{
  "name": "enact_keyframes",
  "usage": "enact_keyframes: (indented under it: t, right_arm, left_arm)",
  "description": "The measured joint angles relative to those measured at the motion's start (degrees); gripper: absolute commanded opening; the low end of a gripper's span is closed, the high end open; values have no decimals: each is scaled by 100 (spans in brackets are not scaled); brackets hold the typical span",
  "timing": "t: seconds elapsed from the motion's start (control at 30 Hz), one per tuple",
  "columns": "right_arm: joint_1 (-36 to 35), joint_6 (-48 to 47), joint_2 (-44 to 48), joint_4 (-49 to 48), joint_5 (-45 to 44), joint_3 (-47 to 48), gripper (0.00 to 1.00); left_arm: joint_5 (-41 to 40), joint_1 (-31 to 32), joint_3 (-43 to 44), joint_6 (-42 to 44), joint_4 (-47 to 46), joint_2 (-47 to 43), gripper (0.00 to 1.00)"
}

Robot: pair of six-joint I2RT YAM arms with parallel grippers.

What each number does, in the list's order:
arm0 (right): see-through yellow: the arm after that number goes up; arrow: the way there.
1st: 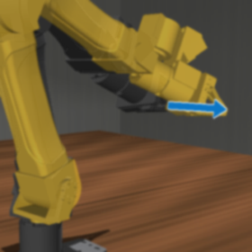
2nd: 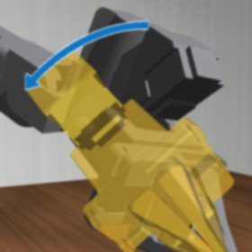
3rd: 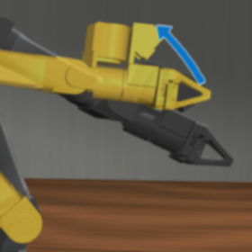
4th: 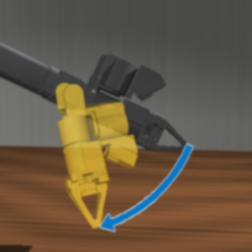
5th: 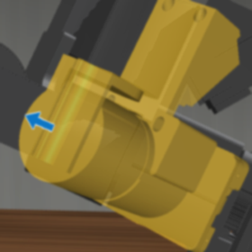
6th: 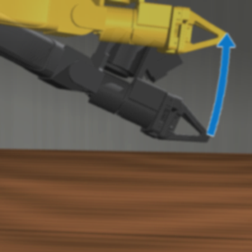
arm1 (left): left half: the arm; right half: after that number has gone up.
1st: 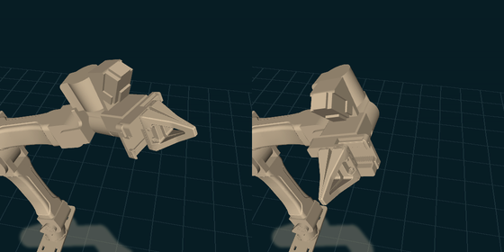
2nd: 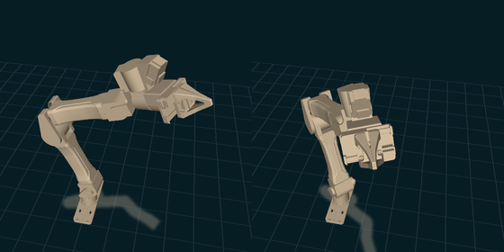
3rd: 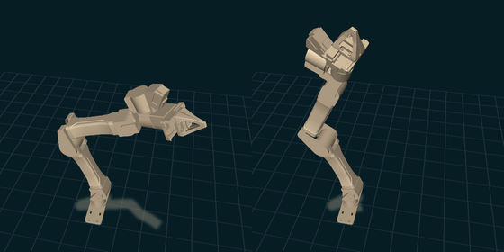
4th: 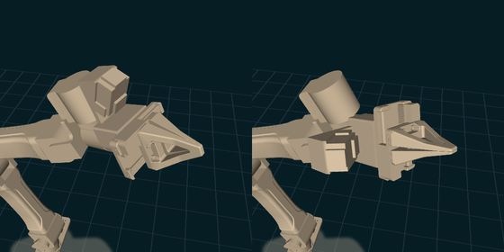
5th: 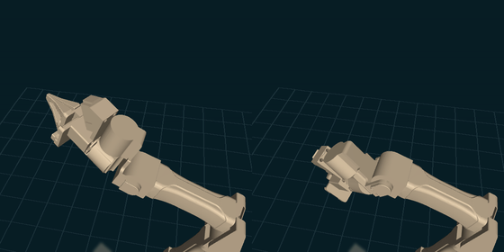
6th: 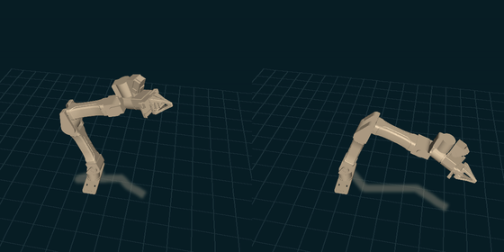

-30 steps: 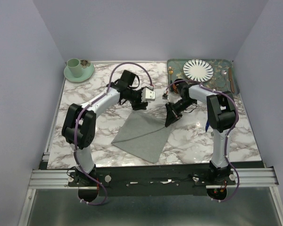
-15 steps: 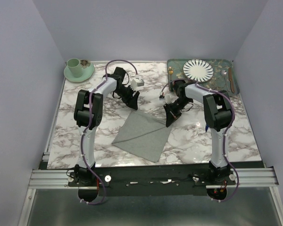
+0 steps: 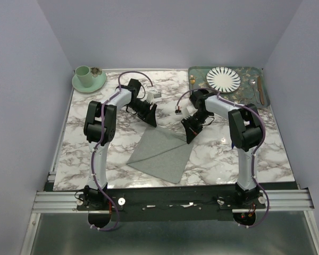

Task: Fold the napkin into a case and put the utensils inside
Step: Pick up the upper triangle-folded napkin from the center of the board.

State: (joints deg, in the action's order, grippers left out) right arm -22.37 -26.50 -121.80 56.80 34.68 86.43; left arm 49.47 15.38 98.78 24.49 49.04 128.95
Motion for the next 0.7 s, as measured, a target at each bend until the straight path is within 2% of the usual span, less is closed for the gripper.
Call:
enact_keyframes:
  t: [0.3,0.57,0.7]
  right_arm:
    - [-160,-374,352,-374,-404,-302,1]
    - [-256,-872,745,-774,-621,-737,1]
    - [-382,-1165,940,-966,-813,-929,1]
  left_arm:
    - [280,-11,-221,-186,20,0,53]
    - [387,-155,-262,-129,120,0,63]
    - [461,-164,-262,101,234,0,64]
